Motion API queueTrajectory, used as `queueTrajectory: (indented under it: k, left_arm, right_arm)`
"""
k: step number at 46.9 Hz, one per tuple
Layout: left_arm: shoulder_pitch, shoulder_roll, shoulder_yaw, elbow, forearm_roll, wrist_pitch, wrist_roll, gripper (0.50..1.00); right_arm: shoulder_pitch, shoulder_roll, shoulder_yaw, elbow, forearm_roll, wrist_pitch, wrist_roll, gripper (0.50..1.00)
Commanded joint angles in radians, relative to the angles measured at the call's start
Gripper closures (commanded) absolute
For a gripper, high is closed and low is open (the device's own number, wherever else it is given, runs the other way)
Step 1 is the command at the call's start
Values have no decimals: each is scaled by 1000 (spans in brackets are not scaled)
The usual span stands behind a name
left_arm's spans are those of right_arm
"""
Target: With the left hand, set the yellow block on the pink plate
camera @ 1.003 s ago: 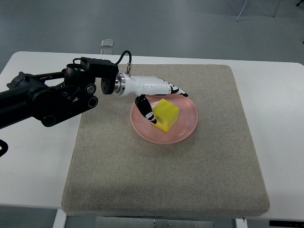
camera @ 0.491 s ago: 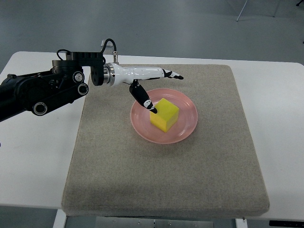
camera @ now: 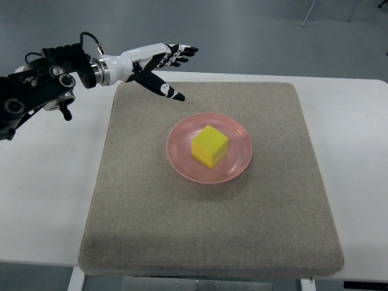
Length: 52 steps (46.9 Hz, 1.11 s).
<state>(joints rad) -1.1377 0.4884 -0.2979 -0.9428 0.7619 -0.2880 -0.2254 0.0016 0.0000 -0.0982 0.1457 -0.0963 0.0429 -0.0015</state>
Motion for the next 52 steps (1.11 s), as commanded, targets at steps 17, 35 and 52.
queueTrajectory:
  k: [17, 35, 52]
  left_arm:
    - [15, 42, -17, 179, -390, -17, 1, 504]
    - [42, 39, -18, 285, -745, -120, 15, 504]
    - [145, 50, -75, 320, -993, -241, 155, 504]
  right_arm:
    - [0, 0, 0, 0, 0, 0, 0, 576]
    - [0, 0, 0, 0, 0, 0, 0, 576]
    - [0, 0, 5, 0, 0, 0, 0, 576]
